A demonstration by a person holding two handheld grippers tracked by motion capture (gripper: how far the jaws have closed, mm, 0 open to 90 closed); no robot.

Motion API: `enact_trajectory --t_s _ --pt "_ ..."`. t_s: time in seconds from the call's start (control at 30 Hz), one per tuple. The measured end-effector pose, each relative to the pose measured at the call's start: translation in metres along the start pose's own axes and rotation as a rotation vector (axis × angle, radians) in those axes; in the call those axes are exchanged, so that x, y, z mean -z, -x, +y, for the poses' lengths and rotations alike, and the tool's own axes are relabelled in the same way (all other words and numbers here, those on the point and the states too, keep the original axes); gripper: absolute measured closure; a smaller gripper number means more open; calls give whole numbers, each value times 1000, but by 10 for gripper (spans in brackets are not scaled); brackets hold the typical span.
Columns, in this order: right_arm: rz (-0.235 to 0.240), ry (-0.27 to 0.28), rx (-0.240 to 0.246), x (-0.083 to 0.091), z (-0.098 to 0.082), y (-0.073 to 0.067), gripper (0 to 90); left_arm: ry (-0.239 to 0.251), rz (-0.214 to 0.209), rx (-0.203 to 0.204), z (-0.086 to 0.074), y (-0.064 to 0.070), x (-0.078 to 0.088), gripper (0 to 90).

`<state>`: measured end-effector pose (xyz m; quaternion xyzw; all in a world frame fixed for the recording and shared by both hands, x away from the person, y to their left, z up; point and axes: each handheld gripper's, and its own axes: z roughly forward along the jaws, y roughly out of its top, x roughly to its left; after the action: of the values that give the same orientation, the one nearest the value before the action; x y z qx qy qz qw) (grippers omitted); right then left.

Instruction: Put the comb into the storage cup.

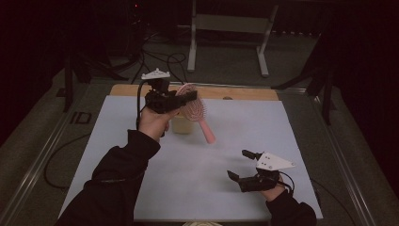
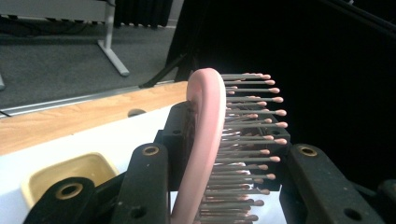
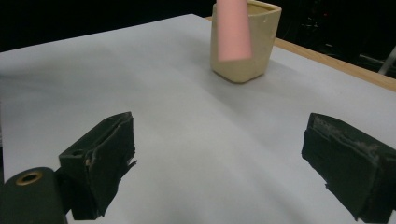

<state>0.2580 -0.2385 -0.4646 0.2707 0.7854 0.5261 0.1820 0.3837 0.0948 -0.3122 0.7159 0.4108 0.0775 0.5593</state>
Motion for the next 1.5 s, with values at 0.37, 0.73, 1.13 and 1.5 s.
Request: enact_trajectory --t_s 0.37,0.73,1.13,1.5 --pt "3 3 7 -1 0 0 92 41 65 -2 19 -16 16 655" --pt "8 5 2 -2 0 0 92 93 132 2 36 -34 28 655" --pt "5 10 2 -1 0 2 92 150 211 33 45 -56 32 655" --pt "8 9 -1 0 -1 2 92 143 270 30 41 -65 17 655"
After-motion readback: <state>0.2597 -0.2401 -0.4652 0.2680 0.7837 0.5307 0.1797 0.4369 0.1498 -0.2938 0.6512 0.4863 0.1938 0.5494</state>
